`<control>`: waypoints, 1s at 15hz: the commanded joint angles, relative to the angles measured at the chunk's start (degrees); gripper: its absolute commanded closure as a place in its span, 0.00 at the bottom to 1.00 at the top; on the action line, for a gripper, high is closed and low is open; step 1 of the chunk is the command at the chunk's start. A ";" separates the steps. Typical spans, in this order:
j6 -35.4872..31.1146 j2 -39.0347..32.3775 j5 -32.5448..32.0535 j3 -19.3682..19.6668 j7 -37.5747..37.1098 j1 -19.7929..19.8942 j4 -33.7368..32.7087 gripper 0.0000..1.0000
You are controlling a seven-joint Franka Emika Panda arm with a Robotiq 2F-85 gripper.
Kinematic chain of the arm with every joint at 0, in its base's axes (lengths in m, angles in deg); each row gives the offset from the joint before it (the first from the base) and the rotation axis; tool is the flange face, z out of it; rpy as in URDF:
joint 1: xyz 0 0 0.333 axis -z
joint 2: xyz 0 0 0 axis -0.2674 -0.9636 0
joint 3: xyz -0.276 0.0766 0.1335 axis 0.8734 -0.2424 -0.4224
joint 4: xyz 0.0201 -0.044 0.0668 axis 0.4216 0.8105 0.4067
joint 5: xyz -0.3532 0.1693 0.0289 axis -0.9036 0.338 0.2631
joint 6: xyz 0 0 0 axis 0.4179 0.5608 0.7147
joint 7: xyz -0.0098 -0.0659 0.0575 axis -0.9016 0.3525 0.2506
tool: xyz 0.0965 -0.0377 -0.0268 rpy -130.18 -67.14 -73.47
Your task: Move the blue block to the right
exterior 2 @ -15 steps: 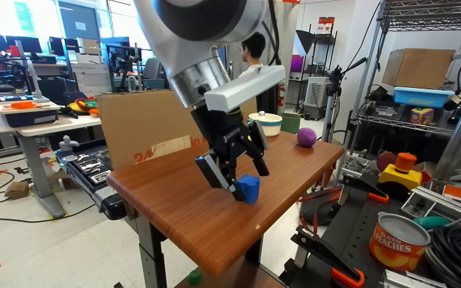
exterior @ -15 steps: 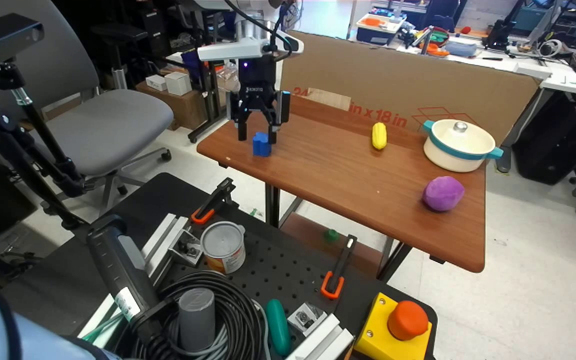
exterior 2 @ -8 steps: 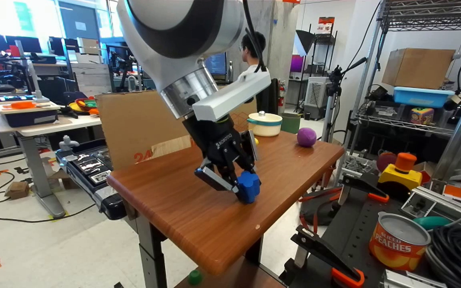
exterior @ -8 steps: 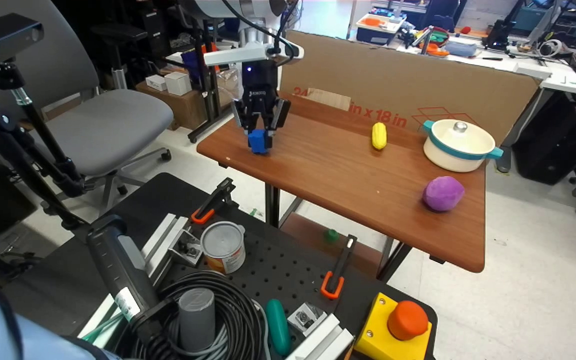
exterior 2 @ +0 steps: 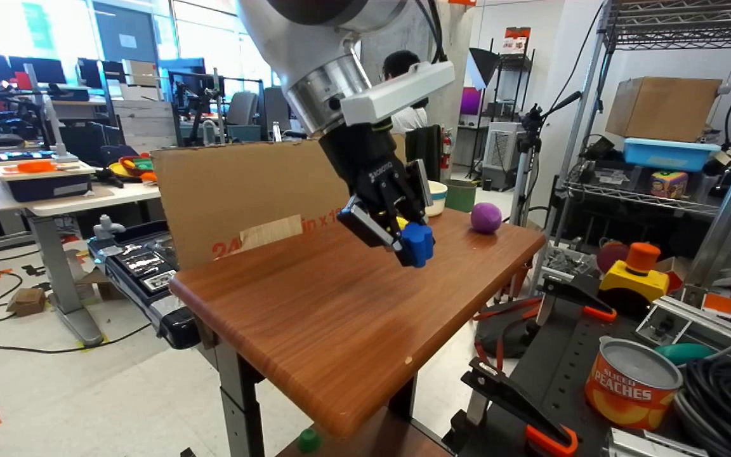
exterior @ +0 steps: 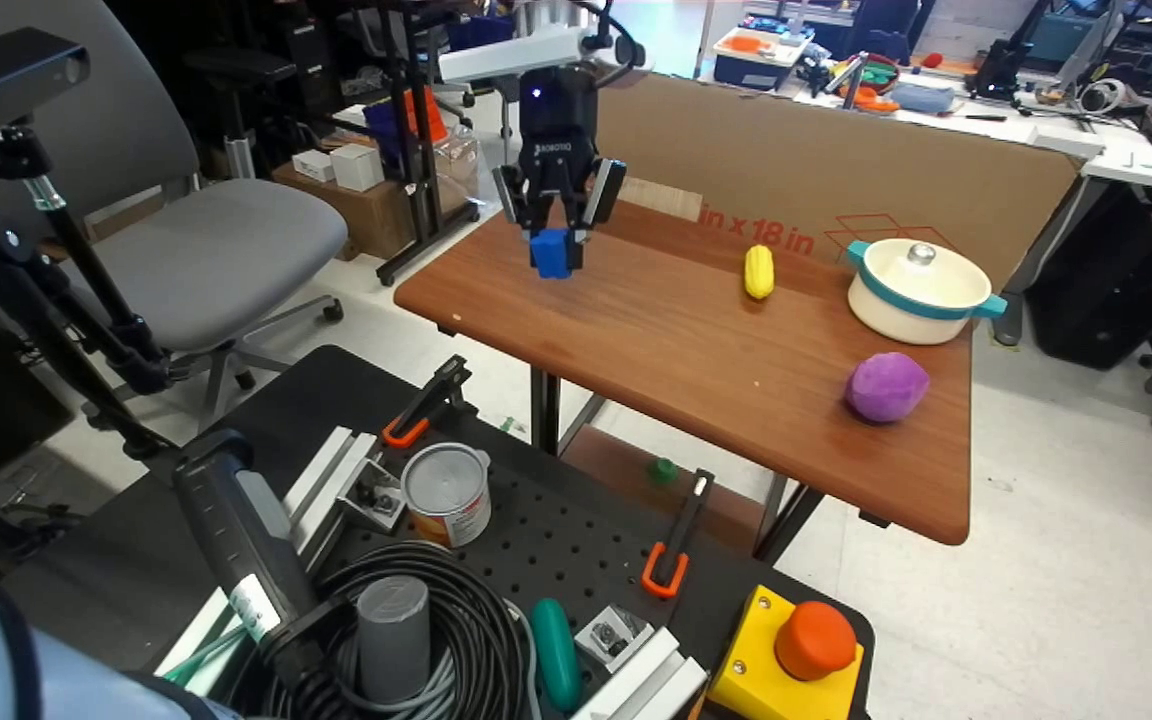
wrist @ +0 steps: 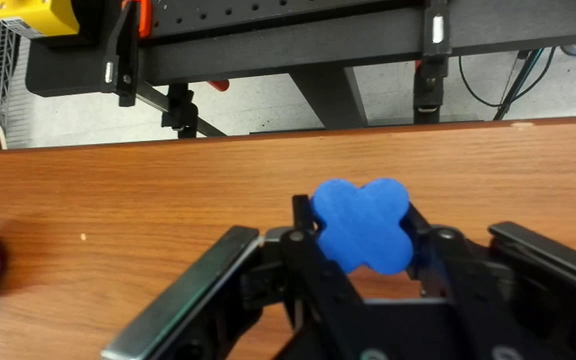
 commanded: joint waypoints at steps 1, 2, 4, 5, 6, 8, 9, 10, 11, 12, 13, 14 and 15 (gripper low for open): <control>-0.71 1.36 -0.15 2.73 0.21 3.67 0.58 0.84; -1.05 0.89 -0.11 3.59 -0.21 4.71 -0.03 0.84; -0.50 -0.53 -0.02 5.26 -0.68 6.79 -1.74 0.84; -0.38 -1.21 0.22 5.85 -0.62 7.74 -2.49 0.84; 0.11 -2.08 0.42 6.35 -0.74 8.51 -3.42 0.84; 0.61 -4.13 0.72 7.09 -1.04 9.76 -5.31 0.84; 0.83 -5.21 0.84 7.35 -1.14 10.24 -6.30 0.84; 1.28 -6.62 1.07 7.71 -1.29 10.78 -7.52 0.84; 1.58 -8.11 1.50 7.99 -1.40 11.29 -8.82 0.84; 1.73 -9.53 1.73 8.35 -1.76 11.65 -9.97 0.84; 1.74 -11.06 1.92 8.69 -2.08 11.95 -11.25 0.84; 2.11 -12.33 2.17 9.05 -2.53 12.24 -12.47 0.84; 2.34 -13.58 2.32 9.28 -2.61 12.51 -13.68 0.84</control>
